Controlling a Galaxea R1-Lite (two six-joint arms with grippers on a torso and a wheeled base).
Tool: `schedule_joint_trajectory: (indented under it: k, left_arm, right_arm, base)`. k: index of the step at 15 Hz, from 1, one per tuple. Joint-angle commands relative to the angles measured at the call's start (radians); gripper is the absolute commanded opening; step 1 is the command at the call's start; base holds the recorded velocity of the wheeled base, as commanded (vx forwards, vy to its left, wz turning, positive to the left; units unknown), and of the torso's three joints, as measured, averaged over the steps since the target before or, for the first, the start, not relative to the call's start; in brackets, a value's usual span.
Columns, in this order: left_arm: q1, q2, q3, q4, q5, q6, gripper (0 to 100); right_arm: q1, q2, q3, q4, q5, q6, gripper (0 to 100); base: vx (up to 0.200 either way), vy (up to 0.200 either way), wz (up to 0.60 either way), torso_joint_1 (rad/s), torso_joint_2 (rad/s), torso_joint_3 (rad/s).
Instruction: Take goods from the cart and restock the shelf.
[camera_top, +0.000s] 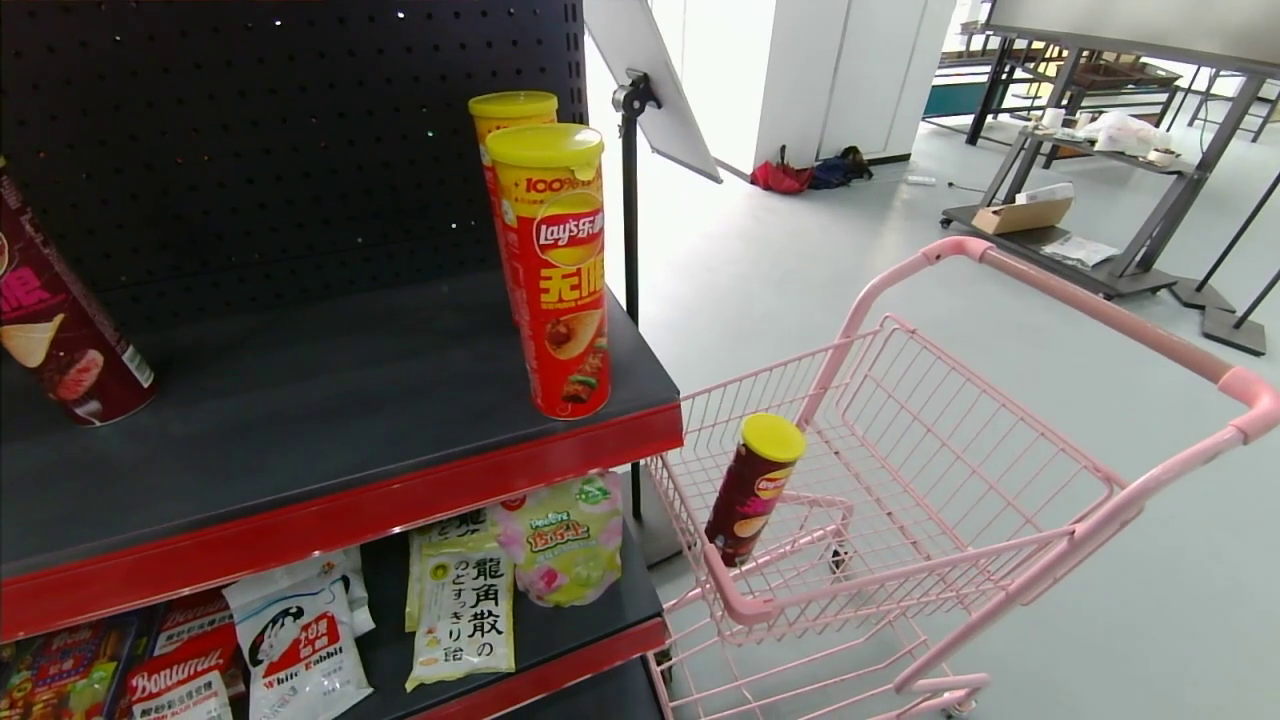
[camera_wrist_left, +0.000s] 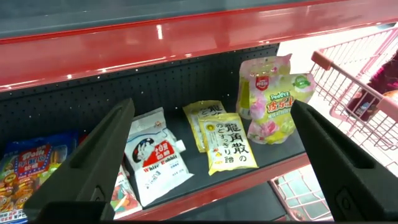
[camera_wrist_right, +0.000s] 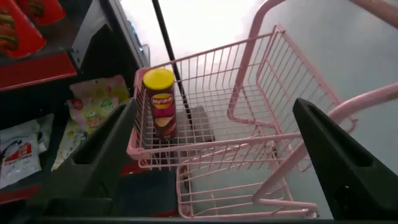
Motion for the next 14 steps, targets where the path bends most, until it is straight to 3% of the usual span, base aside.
schedule_joint_trajectory:
  k: [1,3,6,9,14]
  left_arm:
    - [0.0,0.001,-0.001,0.0,0.0,0.0,100]
    - [0.0,0.001,-0.001,0.0,0.0,0.0,100]
    - [0.0,0.001,-0.001,0.0,0.0,0.0,100]
    - [0.0,0.001,-0.001,0.0,0.0,0.0,100]
    - [0.0,0.001,-0.001,0.0,0.0,0.001,100]
  right_arm:
    - [0.186,0.77,-0.02,-0.396,0.058,0.04,100]
    - [0.265,1.026,0.037,-0.646,0.064,0.095,100]
    - [0.322,1.315,0.035,-0.962,0.064,0.076,100]
    - [0.41,1.374,0.032,-0.974,0.058,0.082,100]
    - [0.391,1.502,-0.066,-0.986,0.046,0.079,100]
  base:
    - [0.0,0.0,0.0,0.0,0.0,0.0]
    - [0.0,0.0,0.0,0.0,0.0,0.0]
    - [0.0,0.0,0.0,0.0,0.0,0.0]
    - [0.0,0.0,0.0,0.0,0.0,0.0]
    - [0.0,0.0,0.0,0.0,0.0,0.0]
